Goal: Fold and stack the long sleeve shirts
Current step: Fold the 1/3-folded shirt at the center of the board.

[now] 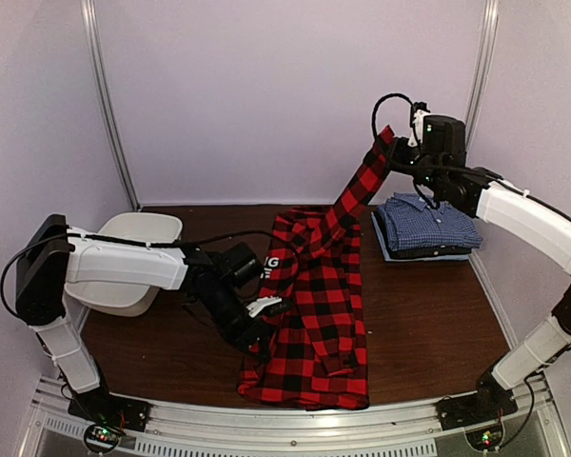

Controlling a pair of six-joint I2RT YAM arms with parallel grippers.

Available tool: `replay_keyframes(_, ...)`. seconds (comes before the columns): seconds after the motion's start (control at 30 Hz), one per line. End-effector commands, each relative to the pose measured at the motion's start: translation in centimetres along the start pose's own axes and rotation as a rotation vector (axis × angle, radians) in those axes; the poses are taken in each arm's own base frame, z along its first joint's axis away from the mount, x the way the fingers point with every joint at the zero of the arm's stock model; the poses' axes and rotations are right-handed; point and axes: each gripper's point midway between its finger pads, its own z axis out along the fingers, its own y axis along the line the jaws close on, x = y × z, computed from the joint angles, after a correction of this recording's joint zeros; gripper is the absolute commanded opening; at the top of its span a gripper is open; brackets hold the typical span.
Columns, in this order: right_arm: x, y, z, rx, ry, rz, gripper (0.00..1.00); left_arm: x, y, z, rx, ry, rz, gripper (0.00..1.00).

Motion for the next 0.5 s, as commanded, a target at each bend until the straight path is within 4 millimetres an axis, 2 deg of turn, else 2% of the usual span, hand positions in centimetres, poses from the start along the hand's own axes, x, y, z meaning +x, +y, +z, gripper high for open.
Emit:
replay_keyframes(0.0, -0.5, 0.0, 0.3, -0.002, -0.004, -0.013, 0.00, 0.2, -1.3, 0.3, 0.066, 0.035, 0.033, 0.00)
replay_keyframes(0.07, -0.4, -0.1, 0.4, 0.000, -0.002, -0.013, 0.00, 0.2, -1.7, 0.2, 0.082, 0.034, 0.042, 0.03)
replay_keyframes(0.2, -0.3, -0.5, 0.3, 0.012, 0.003, -0.018, 0.00, -0.1, -2.4, -0.1, 0.103, 0.028, 0.064, 0.26)
replay_keyframes(0.27, -0.1, -0.7, 0.2, 0.017, 0.009, -0.018, 0.00, -0.3, -2.8, -0.3, 0.114, 0.022, 0.076, 0.33)
replay_keyframes(0.33, 0.0, -0.9, 0.1, 0.024, 0.011, -0.018, 0.00, -0.7, -3.2, -0.6, 0.124, 0.008, 0.091, 0.37)
replay_keyframes(0.47, 0.3, -1.0, -0.3, 0.017, 0.024, -0.016, 0.00, -1.7, -3.1, -0.8, 0.108, -0.022, 0.106, 0.36)
